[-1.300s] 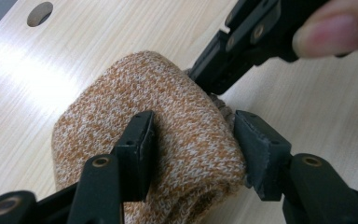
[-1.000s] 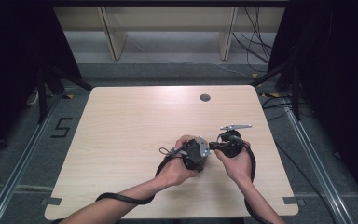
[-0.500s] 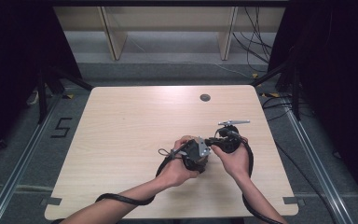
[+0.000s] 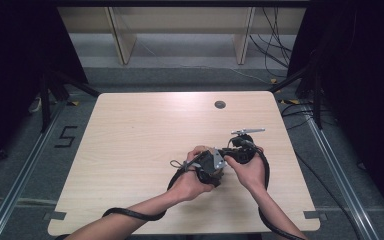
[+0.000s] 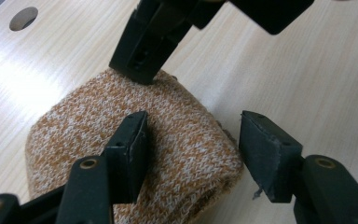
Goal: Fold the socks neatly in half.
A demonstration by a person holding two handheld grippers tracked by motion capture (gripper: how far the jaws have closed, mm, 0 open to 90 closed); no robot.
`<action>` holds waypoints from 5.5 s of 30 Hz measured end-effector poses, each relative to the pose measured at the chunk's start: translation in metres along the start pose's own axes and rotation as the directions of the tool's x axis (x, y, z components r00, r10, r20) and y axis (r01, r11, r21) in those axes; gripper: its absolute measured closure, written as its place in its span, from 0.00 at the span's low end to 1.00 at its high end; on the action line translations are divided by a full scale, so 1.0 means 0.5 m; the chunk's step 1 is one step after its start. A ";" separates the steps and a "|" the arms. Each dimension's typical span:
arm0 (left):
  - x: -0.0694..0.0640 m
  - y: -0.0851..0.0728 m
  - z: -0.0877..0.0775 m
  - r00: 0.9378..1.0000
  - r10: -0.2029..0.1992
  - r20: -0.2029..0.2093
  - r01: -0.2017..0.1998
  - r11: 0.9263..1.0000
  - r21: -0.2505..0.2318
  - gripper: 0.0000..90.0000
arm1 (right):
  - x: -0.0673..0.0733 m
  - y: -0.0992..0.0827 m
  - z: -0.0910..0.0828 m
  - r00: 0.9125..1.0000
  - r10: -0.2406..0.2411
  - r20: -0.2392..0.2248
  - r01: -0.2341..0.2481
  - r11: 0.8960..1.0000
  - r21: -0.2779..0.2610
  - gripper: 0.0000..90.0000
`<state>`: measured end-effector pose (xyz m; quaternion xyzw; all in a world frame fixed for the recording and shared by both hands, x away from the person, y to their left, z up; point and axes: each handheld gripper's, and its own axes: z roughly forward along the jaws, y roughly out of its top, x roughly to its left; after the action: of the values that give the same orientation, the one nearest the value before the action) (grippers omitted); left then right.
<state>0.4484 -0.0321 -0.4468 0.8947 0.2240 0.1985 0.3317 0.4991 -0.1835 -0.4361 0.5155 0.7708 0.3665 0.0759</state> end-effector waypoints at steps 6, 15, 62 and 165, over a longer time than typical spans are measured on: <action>0.004 -0.001 -0.001 1.000 -0.020 0.022 0.021 1.000 -0.014 0.46 | 0.004 -0.004 0.005 0.999 0.041 0.020 -0.042 0.998 0.050 0.84; 0.058 -0.003 -0.030 0.954 -0.240 0.182 0.250 0.967 -0.037 0.46 | 0.001 -0.004 0.012 0.999 -0.024 0.024 0.024 1.000 0.016 0.85; 0.072 -0.057 -0.036 0.961 -0.255 0.108 0.258 0.966 -0.006 0.69 | 0.005 -0.007 0.021 0.999 0.008 0.031 -0.010 0.999 0.047 0.86; 0.117 -0.127 -0.038 0.926 -0.353 0.131 0.363 0.930 -0.063 0.77 | 0.020 -0.011 0.014 0.999 0.027 0.021 -0.028 0.998 0.056 0.78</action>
<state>0.4698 0.0519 -0.4647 0.8337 0.3550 0.0908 0.4131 0.4939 -0.1727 -0.4421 0.5318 0.7728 0.3404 0.0640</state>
